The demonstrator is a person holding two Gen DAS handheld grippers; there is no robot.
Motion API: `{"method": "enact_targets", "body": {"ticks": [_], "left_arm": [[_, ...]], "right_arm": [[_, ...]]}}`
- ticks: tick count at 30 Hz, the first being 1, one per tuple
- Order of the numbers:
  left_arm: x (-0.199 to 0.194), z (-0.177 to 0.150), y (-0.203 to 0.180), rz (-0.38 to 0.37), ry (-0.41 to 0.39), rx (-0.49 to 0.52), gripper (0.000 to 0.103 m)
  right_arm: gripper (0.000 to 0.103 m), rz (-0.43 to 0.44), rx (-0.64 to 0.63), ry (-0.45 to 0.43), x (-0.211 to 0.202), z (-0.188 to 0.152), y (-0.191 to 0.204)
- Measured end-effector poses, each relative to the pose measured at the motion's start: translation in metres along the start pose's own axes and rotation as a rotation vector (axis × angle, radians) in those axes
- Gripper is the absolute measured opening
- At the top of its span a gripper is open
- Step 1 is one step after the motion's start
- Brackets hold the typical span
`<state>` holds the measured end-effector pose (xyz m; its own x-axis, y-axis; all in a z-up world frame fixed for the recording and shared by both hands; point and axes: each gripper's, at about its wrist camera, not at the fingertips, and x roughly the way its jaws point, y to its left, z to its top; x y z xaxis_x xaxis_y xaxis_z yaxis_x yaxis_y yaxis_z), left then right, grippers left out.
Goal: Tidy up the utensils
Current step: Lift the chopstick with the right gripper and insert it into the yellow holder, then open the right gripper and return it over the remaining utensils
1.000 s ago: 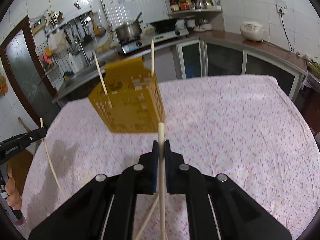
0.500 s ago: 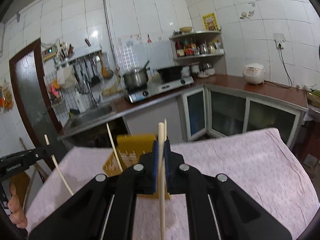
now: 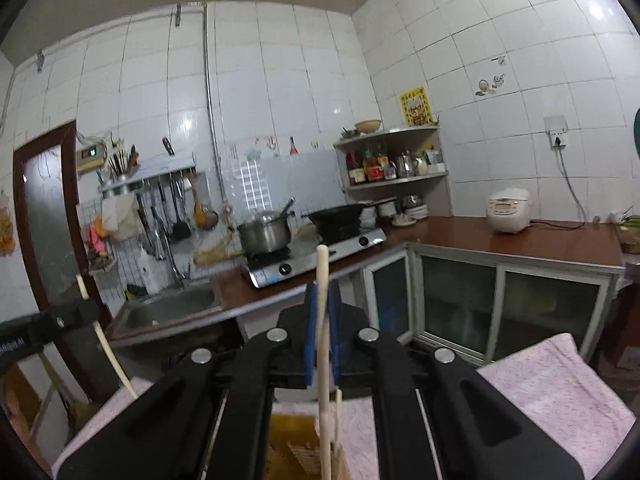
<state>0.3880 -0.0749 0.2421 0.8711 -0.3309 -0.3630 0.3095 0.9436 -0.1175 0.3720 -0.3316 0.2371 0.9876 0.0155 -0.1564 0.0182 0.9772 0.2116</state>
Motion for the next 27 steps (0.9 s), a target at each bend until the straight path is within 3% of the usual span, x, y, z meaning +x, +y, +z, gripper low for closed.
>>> {"method": "enact_targets", "body": {"ticks": [5,13,18,24,25,26,27], "left_arm": [[0.022,-0.003,0.003,0.0,-0.012,0.007,0.004],[0.064,-0.047,0.014,-0.003,0.083,0.004,0.004],[0.08,-0.078,0.023,0.009,0.153,-0.003,0.004],[0.09,-0.1,0.032,0.017,0.217,-0.045,0.005],[0.089,-0.101,0.032,0.022,0.218,-0.044,0.006],[0.087,-0.101,0.033,0.025,0.226,-0.043,0.016],[0.085,-0.1,0.034,0.025,0.233,-0.047,0.025]], "right_arm": [[0.006,0.017,0.055,-0.029,0.02,-0.007,-0.006],[0.006,0.047,0.069,0.035,0.051,-0.058,-0.011],[0.006,0.087,-0.01,0.143,0.061,-0.098,-0.009],[0.01,0.117,-0.006,0.294,0.072,-0.12,-0.019],[0.01,0.117,-0.01,0.319,0.072,-0.12,-0.019],[0.013,0.113,-0.014,0.333,0.07,-0.12,-0.019],[0.029,0.112,-0.012,0.346,0.067,-0.117,-0.02]]}}
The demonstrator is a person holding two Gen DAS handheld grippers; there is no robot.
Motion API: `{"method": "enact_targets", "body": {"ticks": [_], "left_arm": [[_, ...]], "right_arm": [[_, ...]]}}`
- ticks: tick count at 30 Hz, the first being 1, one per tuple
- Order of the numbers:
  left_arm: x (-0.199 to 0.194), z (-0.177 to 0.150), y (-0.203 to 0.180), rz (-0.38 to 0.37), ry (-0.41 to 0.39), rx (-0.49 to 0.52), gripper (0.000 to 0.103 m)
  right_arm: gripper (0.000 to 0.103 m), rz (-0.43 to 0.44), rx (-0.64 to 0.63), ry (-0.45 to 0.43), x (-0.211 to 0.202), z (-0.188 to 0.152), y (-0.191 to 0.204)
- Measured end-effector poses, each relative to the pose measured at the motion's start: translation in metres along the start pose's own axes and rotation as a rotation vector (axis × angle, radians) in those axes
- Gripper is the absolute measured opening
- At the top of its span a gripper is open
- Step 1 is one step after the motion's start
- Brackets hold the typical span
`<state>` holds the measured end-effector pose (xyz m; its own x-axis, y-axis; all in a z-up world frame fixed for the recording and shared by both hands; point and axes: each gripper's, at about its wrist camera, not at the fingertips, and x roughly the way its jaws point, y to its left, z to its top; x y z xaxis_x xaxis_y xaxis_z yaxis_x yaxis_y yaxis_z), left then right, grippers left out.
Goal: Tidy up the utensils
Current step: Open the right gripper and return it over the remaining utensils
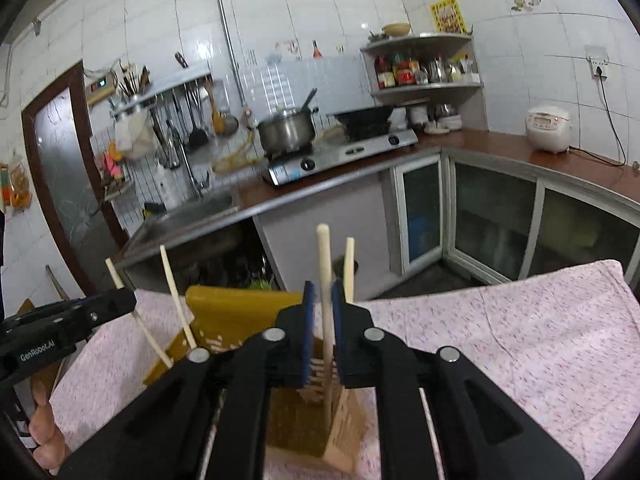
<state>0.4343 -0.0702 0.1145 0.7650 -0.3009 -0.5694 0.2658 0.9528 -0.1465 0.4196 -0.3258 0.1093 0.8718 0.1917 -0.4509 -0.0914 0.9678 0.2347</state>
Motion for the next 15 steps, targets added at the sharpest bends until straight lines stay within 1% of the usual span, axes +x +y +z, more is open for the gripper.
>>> {"method": "enact_targets", "body": {"ticks": [1,2,4,5,6,7,8,10,12,13,15], "left_arm": [[-0.005,0.0,0.001,0.002,-0.003,-0.01,0.042],[-0.01,0.0,0.003,0.001,-0.011,-0.017,0.05],[-0.022,0.0,0.004,0.001,-0.022,-0.02,0.055],[-0.029,-0.001,0.005,0.009,-0.017,-0.021,0.059],[-0.034,-0.004,0.008,0.03,-0.006,-0.029,0.061],[-0.04,-0.008,0.012,0.044,0.004,-0.04,0.067],[-0.043,-0.012,0.014,0.05,0.014,-0.047,0.077],[-0.05,-0.023,0.02,0.062,0.043,-0.061,0.087],[-0.054,-0.039,0.029,0.07,0.081,-0.081,0.091],[-0.056,-0.05,0.034,0.072,0.108,-0.099,0.095],[-0.056,-0.067,0.041,0.081,0.139,-0.11,0.095]], "right_arm": [[0.039,0.002,0.014,-0.001,-0.007,0.001,-0.002],[0.051,0.006,0.025,-0.008,-0.015,0.002,-0.002],[0.051,0.008,0.023,-0.015,-0.031,0.003,-0.002],[0.054,0.006,0.011,-0.001,-0.04,0.002,-0.001],[0.057,0.007,-0.001,0.026,-0.048,0.0,-0.001],[0.058,0.009,-0.009,0.046,-0.053,-0.004,-0.002],[0.061,-0.001,-0.024,0.08,-0.059,-0.01,-0.002],[0.065,-0.053,-0.053,0.135,-0.07,-0.026,-0.002],[0.07,-0.109,-0.084,0.213,-0.079,-0.051,-0.002],[0.071,-0.113,-0.097,0.259,-0.082,-0.064,-0.002],[0.071,-0.12,-0.114,0.335,-0.085,-0.086,-0.001]]}}
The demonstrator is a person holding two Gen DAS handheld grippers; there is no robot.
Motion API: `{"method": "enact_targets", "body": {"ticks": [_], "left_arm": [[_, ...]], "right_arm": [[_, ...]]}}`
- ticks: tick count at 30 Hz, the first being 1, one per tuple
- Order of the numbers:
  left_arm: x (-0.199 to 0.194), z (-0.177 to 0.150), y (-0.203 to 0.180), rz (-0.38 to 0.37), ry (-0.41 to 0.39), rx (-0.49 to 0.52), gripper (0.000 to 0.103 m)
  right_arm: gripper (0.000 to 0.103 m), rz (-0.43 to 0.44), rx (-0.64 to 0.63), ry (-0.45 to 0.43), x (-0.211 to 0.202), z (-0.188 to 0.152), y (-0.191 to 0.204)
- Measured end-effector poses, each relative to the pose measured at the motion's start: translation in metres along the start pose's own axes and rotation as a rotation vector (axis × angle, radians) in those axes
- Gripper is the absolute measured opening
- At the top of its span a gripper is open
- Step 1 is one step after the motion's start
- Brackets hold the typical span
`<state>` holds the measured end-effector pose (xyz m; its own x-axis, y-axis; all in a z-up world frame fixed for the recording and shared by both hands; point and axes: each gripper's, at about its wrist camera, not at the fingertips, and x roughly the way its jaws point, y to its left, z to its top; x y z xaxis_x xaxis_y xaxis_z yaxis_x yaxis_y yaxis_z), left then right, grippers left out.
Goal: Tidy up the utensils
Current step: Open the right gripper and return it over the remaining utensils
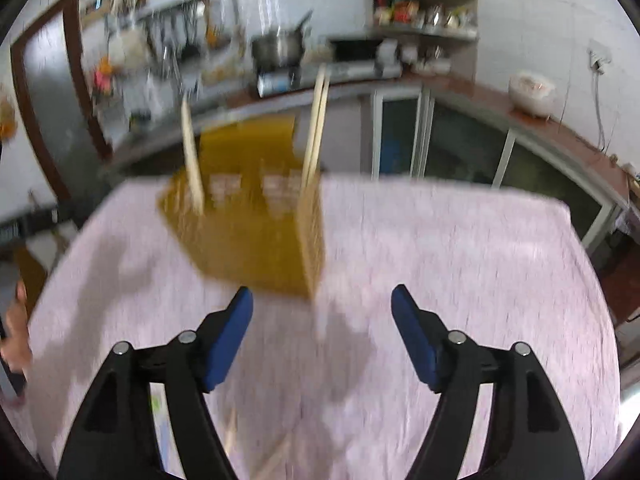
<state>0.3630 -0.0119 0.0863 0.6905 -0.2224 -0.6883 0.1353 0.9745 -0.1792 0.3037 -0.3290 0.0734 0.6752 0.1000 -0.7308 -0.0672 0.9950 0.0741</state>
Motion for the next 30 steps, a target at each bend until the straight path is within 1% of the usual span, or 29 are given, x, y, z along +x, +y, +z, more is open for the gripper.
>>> {"method": "enact_targets", "body": {"ticks": [1,3,5,7,9,12,16,19,24,26,30], "left_arm": [[0.002,-0.012,0.005,0.01,0.024,-0.004,0.096],[0.004,-0.03,0.011,0.013,0.063,-0.008,0.097],[0.005,-0.052,0.015,0.009,0.113,-0.013,0.098],[0.006,-0.068,0.018,-0.005,0.153,-0.012,0.098],[0.007,-0.085,0.019,-0.027,0.191,-0.015,0.098],[0.011,-0.106,0.016,-0.023,0.237,0.004,0.098],[0.015,-0.124,0.013,0.024,0.266,0.031,0.098],[0.016,-0.132,0.014,0.023,0.29,0.037,0.098],[0.013,-0.139,0.01,0.017,0.29,0.069,0.097],[0.012,-0.142,0.01,0.022,0.288,0.077,0.094],[0.013,-0.146,0.007,0.021,0.29,0.082,0.093]], "right_arm": [[0.071,-0.019,-0.004,0.045,0.004,-0.013,0.002],[0.071,-0.028,0.012,0.117,0.01,-0.035,0.003],[0.071,-0.021,0.051,0.161,0.014,-0.054,0.0],[0.071,0.012,0.096,0.181,0.015,-0.071,-0.005],[0.071,0.016,0.122,0.181,0.014,-0.081,-0.008],[0.071,-0.012,0.178,0.184,0.014,-0.094,-0.015],[0.071,-0.047,0.214,0.171,0.014,-0.101,-0.013],[0.071,-0.07,0.226,0.16,0.009,-0.106,-0.011],[0.071,-0.07,0.232,0.172,0.01,-0.11,-0.001],[0.071,-0.072,0.236,0.178,0.013,-0.111,0.002],[0.069,-0.066,0.225,0.183,0.015,-0.11,0.013]]}}
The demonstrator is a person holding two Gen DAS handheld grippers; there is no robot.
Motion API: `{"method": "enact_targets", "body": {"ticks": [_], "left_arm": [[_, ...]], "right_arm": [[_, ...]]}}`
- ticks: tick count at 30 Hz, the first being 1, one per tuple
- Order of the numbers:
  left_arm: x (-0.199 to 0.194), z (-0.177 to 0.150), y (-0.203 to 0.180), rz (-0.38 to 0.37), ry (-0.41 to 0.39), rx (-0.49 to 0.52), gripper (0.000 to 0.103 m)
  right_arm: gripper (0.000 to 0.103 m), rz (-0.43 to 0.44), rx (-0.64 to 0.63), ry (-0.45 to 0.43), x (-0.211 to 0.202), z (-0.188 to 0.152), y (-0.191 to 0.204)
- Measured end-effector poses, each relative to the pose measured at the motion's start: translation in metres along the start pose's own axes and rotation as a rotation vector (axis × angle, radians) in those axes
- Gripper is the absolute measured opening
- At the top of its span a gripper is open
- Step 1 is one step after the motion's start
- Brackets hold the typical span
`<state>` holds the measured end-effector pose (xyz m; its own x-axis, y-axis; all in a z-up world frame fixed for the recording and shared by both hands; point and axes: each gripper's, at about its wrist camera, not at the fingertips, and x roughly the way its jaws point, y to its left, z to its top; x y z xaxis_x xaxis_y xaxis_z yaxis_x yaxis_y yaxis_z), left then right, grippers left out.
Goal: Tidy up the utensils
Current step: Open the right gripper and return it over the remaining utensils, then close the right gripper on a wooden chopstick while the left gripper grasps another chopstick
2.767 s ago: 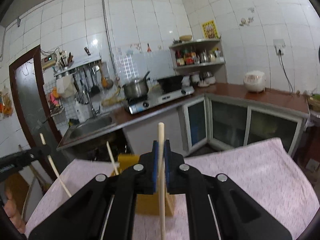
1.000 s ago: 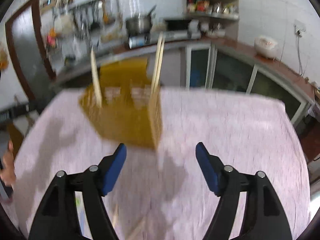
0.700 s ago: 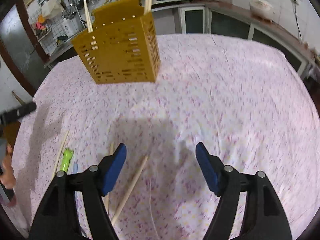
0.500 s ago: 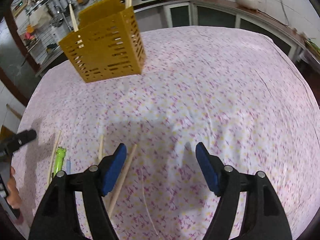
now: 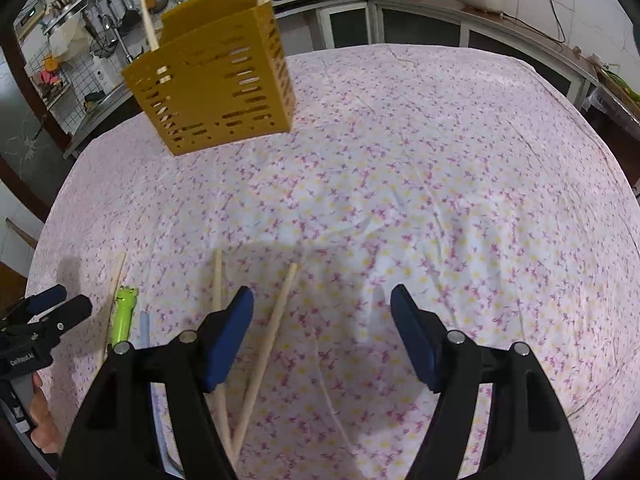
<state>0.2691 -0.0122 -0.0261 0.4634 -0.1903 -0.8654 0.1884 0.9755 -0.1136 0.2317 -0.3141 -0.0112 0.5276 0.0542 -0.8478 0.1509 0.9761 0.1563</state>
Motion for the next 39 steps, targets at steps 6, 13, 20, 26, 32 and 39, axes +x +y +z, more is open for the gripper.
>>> {"method": "enact_targets", "body": {"ticks": [6,13,20,26,32,39], "left_arm": [[0.007,0.006,-0.01,0.0,0.023,0.022,0.075],[0.021,0.005,-0.015,0.002,0.075,0.053,0.052],[0.033,0.013,-0.016,0.012,0.119,0.05,0.042],[0.042,0.02,-0.024,0.044,0.15,0.084,0.04],[0.048,0.031,-0.021,0.044,0.166,0.064,0.021],[0.049,0.041,-0.005,-0.012,0.183,0.004,0.006]], "right_arm": [[0.049,-0.017,-0.03,0.031,0.006,-0.002,0.015],[0.027,-0.034,-0.048,0.073,0.012,-0.005,0.018],[0.019,-0.009,-0.055,0.121,0.019,-0.003,0.023],[0.018,-0.032,-0.095,0.148,0.024,0.0,0.029],[0.011,0.006,-0.066,0.163,0.028,0.01,0.022],[0.009,0.043,-0.045,0.147,0.022,0.018,0.013]]}}
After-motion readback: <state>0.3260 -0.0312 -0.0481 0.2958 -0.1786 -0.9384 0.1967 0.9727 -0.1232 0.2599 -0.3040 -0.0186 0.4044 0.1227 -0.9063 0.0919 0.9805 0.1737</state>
